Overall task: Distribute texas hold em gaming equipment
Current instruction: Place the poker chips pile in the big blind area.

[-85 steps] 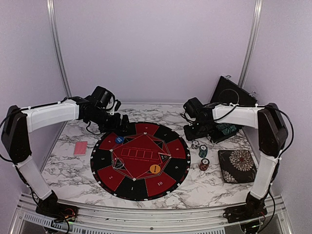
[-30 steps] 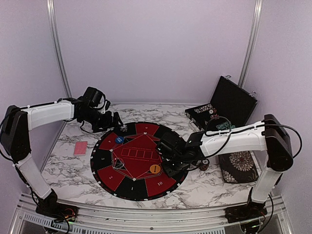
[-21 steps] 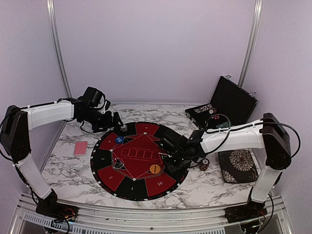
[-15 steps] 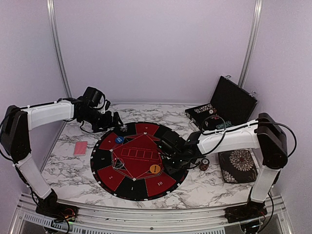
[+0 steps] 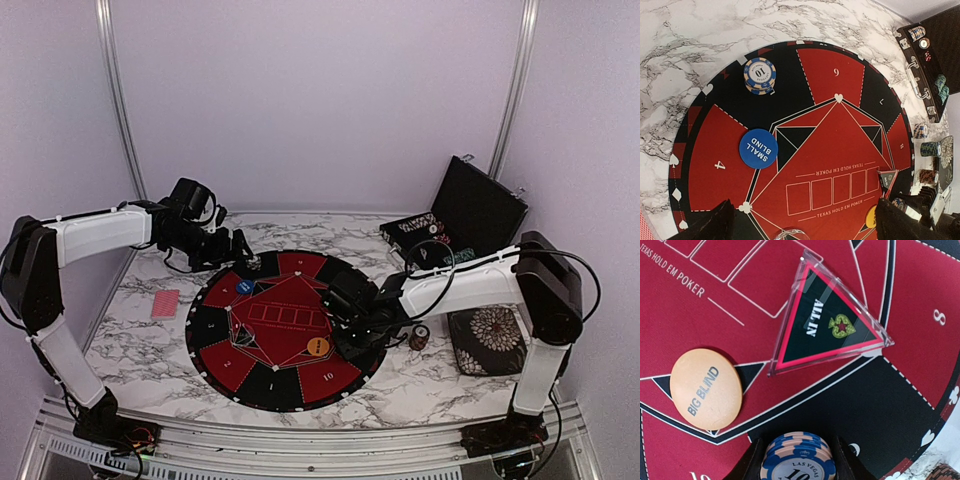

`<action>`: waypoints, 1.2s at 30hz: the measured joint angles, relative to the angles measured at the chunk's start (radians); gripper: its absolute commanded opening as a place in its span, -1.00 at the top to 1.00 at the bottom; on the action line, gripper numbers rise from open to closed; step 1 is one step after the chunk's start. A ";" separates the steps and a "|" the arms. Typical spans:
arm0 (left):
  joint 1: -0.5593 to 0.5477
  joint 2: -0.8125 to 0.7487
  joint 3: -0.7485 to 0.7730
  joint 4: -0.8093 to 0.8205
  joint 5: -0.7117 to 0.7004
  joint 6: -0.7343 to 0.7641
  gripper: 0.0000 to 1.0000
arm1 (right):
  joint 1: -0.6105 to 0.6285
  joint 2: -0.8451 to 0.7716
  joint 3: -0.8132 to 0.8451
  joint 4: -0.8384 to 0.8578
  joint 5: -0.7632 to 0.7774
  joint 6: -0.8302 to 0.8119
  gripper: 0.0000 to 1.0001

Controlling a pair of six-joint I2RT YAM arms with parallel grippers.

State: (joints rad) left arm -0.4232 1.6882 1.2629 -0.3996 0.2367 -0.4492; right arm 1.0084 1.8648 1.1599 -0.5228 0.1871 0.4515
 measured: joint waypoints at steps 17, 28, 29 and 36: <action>0.000 0.015 0.000 0.006 0.018 0.000 -0.98 | -0.006 0.003 0.000 0.011 -0.005 -0.008 0.10; 0.000 0.015 0.000 0.006 0.018 0.001 -0.98 | -0.009 0.006 0.007 0.006 -0.006 -0.011 0.03; 0.000 0.015 0.000 0.006 0.018 0.001 -0.98 | -0.009 0.006 0.010 0.003 -0.006 -0.011 0.02; 0.000 0.015 0.000 0.006 0.018 0.003 -0.98 | -0.010 0.006 0.050 -0.025 -0.006 -0.019 -0.01</action>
State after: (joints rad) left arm -0.4229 1.7035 1.2629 -0.3935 0.2546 -0.4458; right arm 0.9989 1.8713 1.2102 -0.5480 0.1806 0.4328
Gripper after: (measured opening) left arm 0.989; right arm 0.501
